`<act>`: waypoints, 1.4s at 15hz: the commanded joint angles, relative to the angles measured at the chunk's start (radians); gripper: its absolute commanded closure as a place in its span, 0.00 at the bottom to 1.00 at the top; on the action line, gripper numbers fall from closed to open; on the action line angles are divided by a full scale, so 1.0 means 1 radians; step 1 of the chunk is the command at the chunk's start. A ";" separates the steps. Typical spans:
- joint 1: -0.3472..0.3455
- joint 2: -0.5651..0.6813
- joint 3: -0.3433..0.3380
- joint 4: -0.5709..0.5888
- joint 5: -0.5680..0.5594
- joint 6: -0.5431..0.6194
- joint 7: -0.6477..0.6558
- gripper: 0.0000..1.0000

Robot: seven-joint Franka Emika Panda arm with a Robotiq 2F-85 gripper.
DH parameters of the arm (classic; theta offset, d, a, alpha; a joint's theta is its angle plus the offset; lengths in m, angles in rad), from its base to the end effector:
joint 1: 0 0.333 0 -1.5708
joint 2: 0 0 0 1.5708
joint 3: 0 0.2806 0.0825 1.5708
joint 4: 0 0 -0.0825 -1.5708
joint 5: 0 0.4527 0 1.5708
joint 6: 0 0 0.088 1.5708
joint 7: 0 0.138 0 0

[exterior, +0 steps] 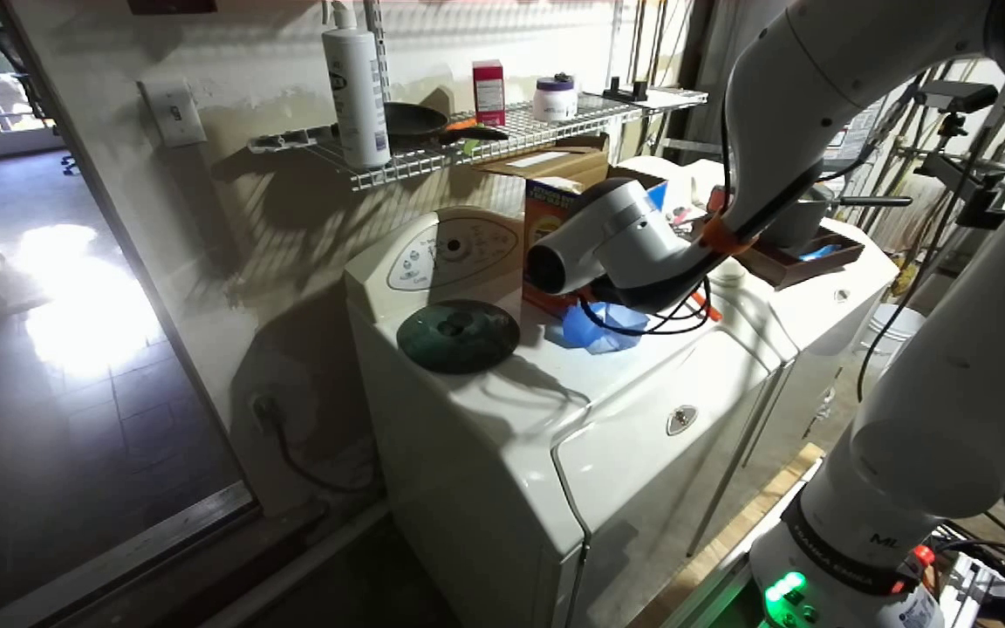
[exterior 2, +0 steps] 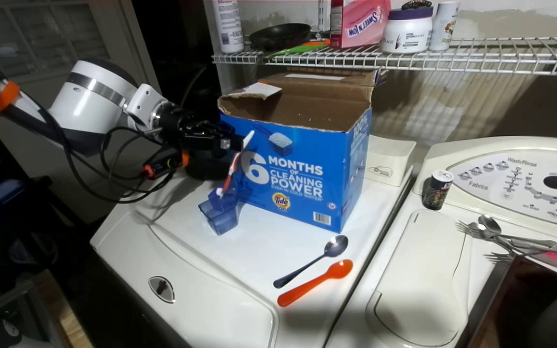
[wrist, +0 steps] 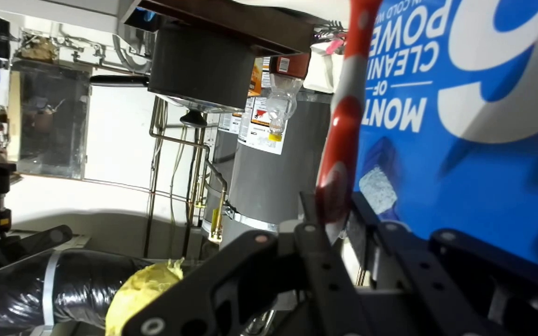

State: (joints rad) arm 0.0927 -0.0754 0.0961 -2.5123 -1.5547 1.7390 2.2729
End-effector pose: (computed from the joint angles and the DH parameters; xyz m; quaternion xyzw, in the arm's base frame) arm 0.5011 -0.0285 0.2433 0.6354 -0.4020 0.4952 0.4352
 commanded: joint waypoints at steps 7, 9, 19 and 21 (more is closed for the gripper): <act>0.029 0.056 0.026 0.024 -0.078 -0.083 0.060 0.95; 0.031 0.060 0.030 0.023 -0.095 -0.102 0.072 0.95; 0.045 0.089 0.041 0.016 -0.187 -0.171 0.107 0.95; 0.045 0.091 0.040 0.017 -0.189 -0.171 0.111 0.95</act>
State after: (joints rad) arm 0.1342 -0.0089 0.1329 -2.5114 -1.7016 1.5942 2.3496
